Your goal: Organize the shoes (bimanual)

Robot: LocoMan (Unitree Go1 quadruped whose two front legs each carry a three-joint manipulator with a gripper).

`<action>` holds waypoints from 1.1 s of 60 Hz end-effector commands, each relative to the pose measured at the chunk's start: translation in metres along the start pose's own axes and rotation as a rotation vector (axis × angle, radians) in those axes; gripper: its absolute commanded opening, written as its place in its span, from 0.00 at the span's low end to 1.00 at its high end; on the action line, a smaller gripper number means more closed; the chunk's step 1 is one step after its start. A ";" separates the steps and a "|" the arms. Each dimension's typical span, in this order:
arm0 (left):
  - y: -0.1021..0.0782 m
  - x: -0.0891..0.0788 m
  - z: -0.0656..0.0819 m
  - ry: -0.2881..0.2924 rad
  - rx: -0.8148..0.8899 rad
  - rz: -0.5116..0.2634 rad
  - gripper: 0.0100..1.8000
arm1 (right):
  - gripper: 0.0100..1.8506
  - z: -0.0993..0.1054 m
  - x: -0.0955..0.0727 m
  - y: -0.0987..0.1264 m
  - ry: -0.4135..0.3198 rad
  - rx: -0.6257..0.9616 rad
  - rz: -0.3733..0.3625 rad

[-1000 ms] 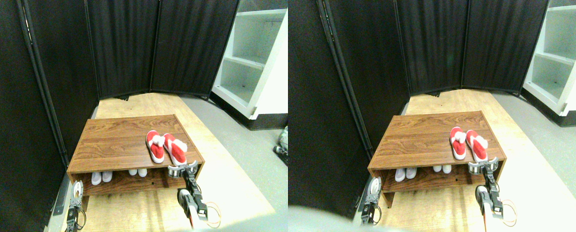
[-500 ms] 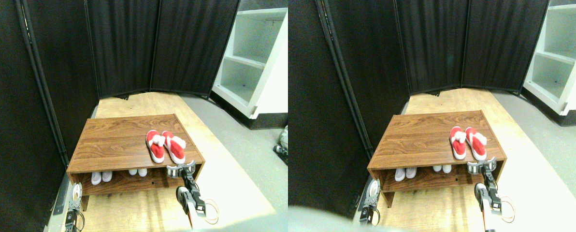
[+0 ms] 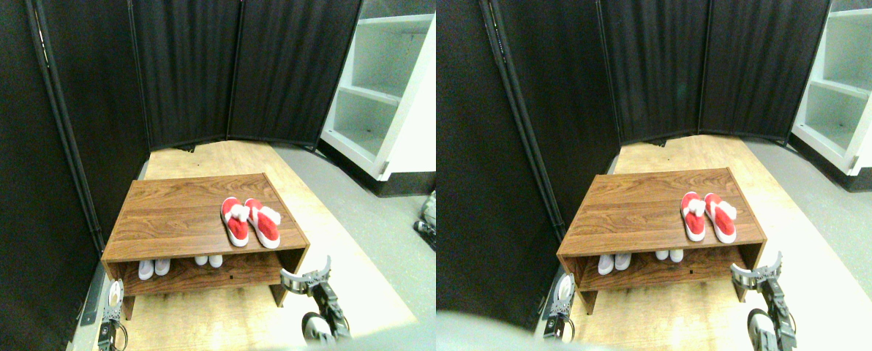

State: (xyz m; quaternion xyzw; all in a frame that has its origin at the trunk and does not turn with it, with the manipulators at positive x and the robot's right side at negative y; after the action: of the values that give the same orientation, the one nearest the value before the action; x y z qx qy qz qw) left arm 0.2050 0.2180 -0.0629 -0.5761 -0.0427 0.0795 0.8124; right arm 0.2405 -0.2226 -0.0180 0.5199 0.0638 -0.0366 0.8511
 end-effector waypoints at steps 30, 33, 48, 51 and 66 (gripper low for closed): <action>-0.012 0.005 0.002 -0.019 -0.001 -0.041 0.00 | 0.00 0.060 0.065 0.042 -0.190 0.032 0.098; -0.013 0.005 0.002 -0.023 -0.005 -0.043 0.00 | 0.00 0.059 0.073 0.039 -0.195 0.012 0.091; -0.014 0.004 0.002 -0.027 0.011 -0.059 0.00 | 0.00 0.043 0.126 0.010 -0.187 0.049 -0.095; -0.014 0.004 0.001 -0.028 0.013 -0.061 0.00 | 0.00 0.039 0.135 0.002 -0.155 0.037 -0.069; -0.012 0.002 0.001 -0.058 0.024 -0.054 0.00 | 0.00 0.012 0.141 -0.012 -0.112 0.156 -0.104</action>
State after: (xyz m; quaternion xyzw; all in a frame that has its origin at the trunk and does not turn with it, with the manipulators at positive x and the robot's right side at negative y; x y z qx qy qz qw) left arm 0.2057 0.2175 -0.0595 -0.5711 -0.0587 0.0928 0.8135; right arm 0.3780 -0.2474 -0.0483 0.5685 0.0420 -0.1211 0.8127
